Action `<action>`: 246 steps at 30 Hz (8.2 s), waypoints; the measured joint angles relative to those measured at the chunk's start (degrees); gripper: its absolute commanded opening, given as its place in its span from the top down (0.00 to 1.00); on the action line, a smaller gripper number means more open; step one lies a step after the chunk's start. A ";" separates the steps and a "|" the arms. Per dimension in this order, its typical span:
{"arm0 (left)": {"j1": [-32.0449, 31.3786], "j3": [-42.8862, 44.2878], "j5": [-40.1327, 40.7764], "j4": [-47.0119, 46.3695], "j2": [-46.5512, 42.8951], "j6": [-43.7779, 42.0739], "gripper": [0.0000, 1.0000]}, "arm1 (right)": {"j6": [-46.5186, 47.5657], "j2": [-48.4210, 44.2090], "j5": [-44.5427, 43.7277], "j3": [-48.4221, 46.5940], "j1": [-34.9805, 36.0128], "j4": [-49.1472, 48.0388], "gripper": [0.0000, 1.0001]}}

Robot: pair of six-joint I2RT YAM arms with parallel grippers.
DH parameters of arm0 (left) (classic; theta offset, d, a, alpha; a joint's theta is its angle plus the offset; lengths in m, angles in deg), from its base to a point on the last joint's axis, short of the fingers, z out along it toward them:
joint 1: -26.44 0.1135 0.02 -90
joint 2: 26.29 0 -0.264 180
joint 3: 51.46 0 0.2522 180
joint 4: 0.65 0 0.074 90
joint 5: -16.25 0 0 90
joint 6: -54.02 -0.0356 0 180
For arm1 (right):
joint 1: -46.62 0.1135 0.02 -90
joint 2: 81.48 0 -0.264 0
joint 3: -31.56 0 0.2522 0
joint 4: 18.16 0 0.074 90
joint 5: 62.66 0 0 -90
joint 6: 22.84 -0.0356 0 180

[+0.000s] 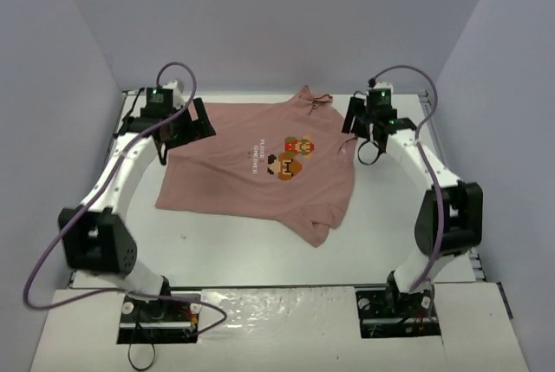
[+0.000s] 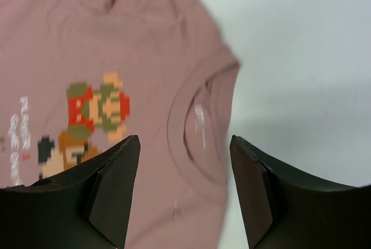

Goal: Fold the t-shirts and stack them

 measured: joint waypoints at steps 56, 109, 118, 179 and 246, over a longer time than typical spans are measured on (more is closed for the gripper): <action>-2.49 -23.11 0.48 6.39 -15.50 -1.69 0.14 | -7.29 -3.94 0.49 13.42 7.78 8.26 0.53; -2.49 -20.30 -2.00 5.69 -7.27 -3.30 0.14 | -10.34 -6.14 -1.64 20.48 20.16 7.21 0.60; -2.49 -20.30 -2.70 5.69 -7.25 -3.30 0.14 | -11.80 -20.98 -2.66 26.89 13.54 9.41 0.62; 7.02 -25.92 0.52 5.99 -7.16 -0.92 0.15 | -14.11 -14.71 -8.03 28.26 7.02 11.30 1.00; 14.71 -23.63 9.17 12.53 -17.57 3.82 0.49 | -11.18 -22.87 -2.11 8.78 8.15 46.72 0.47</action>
